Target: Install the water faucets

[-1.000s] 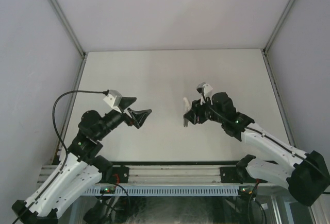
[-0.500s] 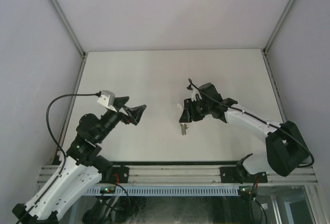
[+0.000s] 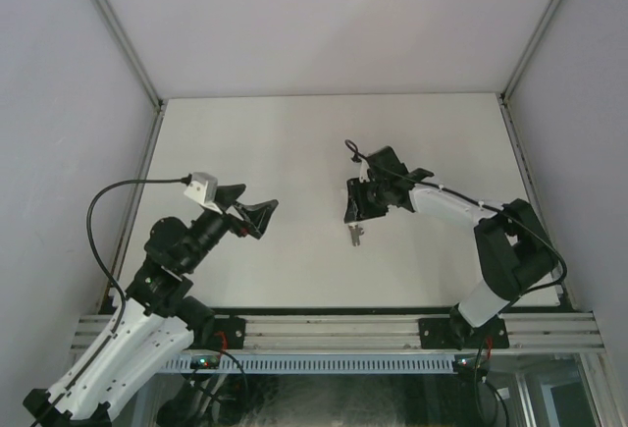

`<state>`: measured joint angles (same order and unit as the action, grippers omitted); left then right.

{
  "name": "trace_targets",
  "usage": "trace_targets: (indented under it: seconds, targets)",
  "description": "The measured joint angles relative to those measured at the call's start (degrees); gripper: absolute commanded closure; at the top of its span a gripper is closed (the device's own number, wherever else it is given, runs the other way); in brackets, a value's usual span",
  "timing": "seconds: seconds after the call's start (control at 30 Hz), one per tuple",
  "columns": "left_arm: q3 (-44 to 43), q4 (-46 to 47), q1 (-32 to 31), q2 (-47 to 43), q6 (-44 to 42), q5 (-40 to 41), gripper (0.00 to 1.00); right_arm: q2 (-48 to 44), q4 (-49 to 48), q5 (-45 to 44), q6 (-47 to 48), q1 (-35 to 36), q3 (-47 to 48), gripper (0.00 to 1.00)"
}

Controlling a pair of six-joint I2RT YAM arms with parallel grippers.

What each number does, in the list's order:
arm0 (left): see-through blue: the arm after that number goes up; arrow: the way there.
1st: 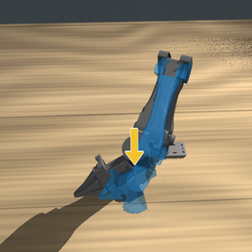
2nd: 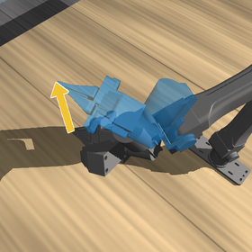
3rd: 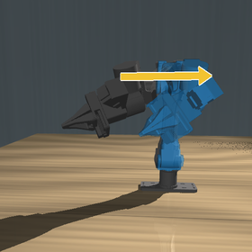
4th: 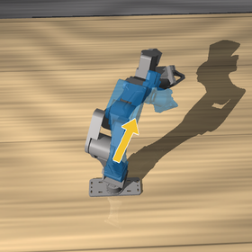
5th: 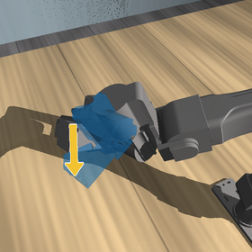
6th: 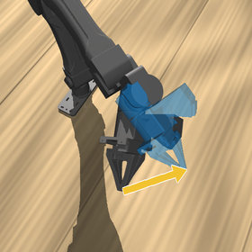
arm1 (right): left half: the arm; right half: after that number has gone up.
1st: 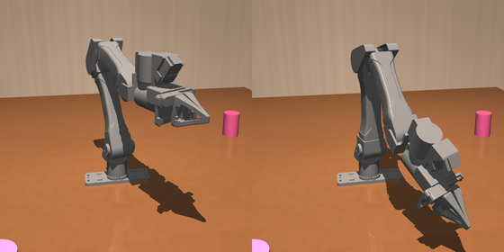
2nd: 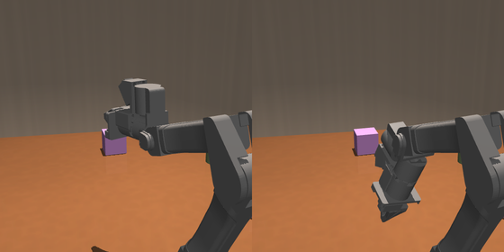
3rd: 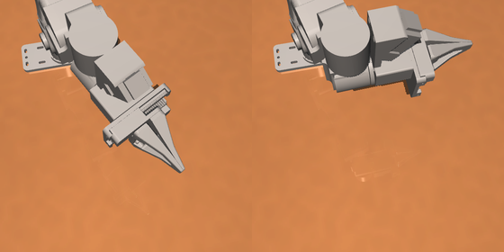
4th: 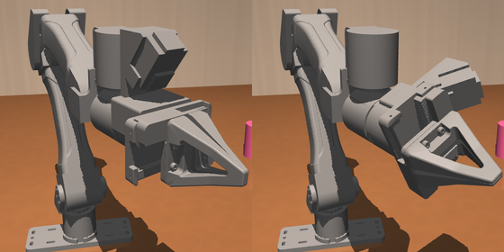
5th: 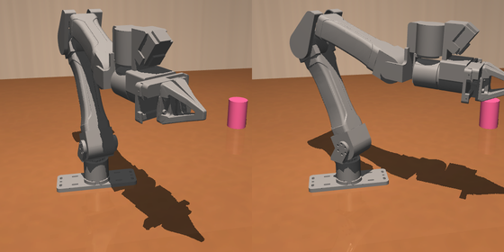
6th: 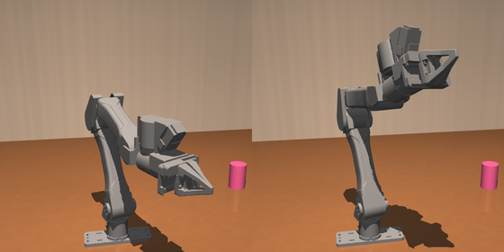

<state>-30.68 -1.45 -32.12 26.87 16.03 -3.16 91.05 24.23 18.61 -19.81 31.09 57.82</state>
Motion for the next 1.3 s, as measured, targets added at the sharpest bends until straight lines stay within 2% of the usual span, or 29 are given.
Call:
trace_targets:
  seconds: [0.17,0.3,0.4,0.73,0.93,1.03,1.13,1.3]
  targets:
    - [0.00,0.00,0.00,-0.70,0.00,0.11,0.00,2.71,1.25,-2.03,0.92,-0.04,2.43,0.70]
    - [0.00,-0.02,0.00,-1.18,0.00,0.46,0.00,4.57,2.38,-2.84,1.68,-0.42,4.90,0.65]
    - [0.00,-0.42,0.00,-1.31,-0.07,0.57,0.00,6.40,3.26,-3.50,2.34,-0.94,6.95,0.56]
    - [0.00,-3.26,0.00,-1.81,-0.31,1.70,0.00,14.53,4.59,0.11,4.50,-3.28,12.46,0.55]
    - [0.00,-6.12,0.00,-3.65,-0.63,3.08,0.00,17.57,6.45,1.18,4.68,-3.61,14.40,0.40]
    - [0.00,-7.10,0.00,-5.09,-0.52,5.44,0.00,15.30,7.02,0.63,4.81,-3.63,14.29,0.37]
    - [-0.07,-8.74,0.00,-5.97,0.07,10.34,0.00,9.16,6.99,-1.66,4.90,-3.69,13.44,0.35]
    - [-0.92,-14.23,1.40,-5.38,0.46,20.22,0.00,-11.82,3.17,-8.41,4.87,-4.90,7.54,0.27]
